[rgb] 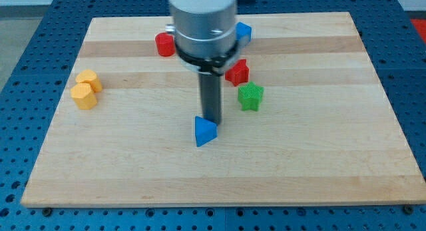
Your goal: Push the green star parallel to the yellow hexagon
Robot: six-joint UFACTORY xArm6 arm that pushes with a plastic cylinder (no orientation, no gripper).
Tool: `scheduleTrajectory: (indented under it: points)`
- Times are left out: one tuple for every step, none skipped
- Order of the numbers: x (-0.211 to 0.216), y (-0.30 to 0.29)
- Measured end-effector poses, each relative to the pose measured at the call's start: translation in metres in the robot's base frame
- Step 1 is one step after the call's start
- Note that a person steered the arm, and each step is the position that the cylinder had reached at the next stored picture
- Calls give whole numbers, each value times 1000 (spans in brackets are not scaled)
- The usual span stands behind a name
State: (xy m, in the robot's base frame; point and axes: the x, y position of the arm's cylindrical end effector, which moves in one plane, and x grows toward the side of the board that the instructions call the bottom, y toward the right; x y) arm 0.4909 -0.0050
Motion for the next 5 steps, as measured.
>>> scheduleTrajectory:
  points:
    - [12,35]
    - [-1,84]
    - [-39,62]
    - [-48,29]
    - [-42,34]
